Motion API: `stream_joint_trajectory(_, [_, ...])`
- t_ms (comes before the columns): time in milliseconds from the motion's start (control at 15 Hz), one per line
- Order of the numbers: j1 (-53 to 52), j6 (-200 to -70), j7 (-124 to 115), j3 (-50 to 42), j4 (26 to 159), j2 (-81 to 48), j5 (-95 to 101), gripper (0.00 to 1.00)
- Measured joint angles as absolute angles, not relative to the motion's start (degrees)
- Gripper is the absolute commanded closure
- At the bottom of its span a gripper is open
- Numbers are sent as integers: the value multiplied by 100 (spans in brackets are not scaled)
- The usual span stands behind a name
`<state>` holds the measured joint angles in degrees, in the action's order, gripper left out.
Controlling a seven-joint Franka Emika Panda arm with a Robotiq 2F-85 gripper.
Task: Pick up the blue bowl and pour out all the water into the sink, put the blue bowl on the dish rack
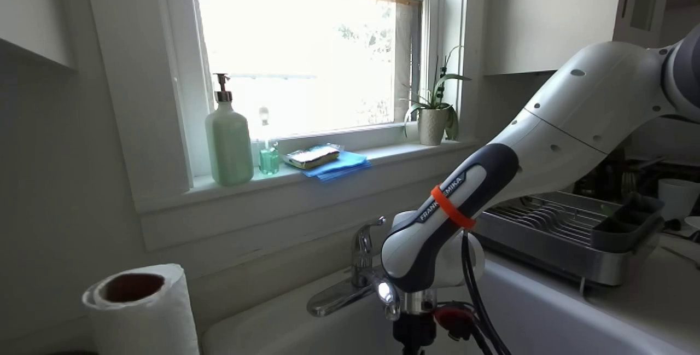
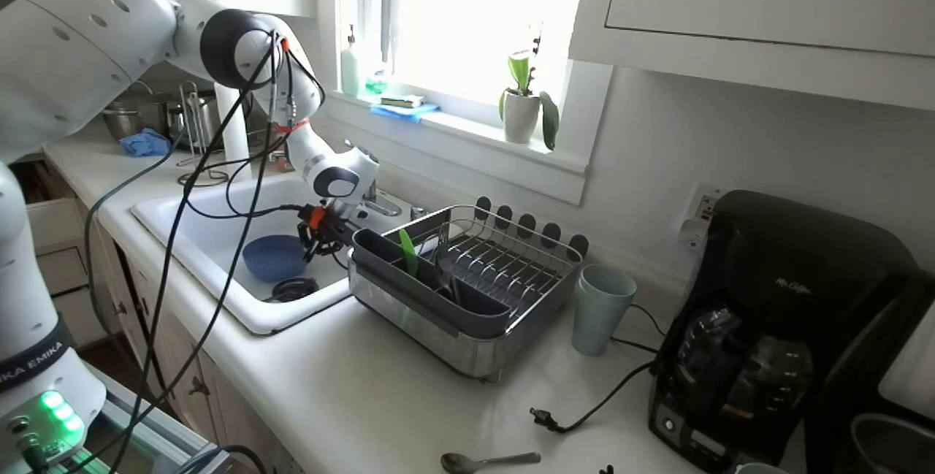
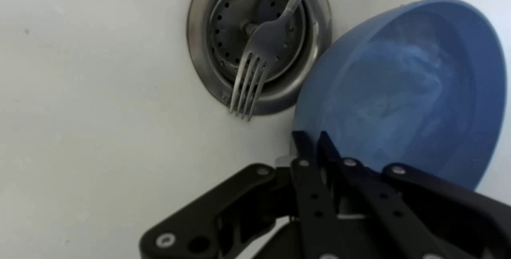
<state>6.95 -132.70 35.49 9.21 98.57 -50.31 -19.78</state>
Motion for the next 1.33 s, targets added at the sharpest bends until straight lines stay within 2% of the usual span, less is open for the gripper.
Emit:
stream_joint_trajectory(533, [398, -13295, 2512, 593, 10124, -4262, -629, 98])
stream_joint_trajectory(1333, [-894, -13300, 60, -304, 11131, -3168, 1859, 98])
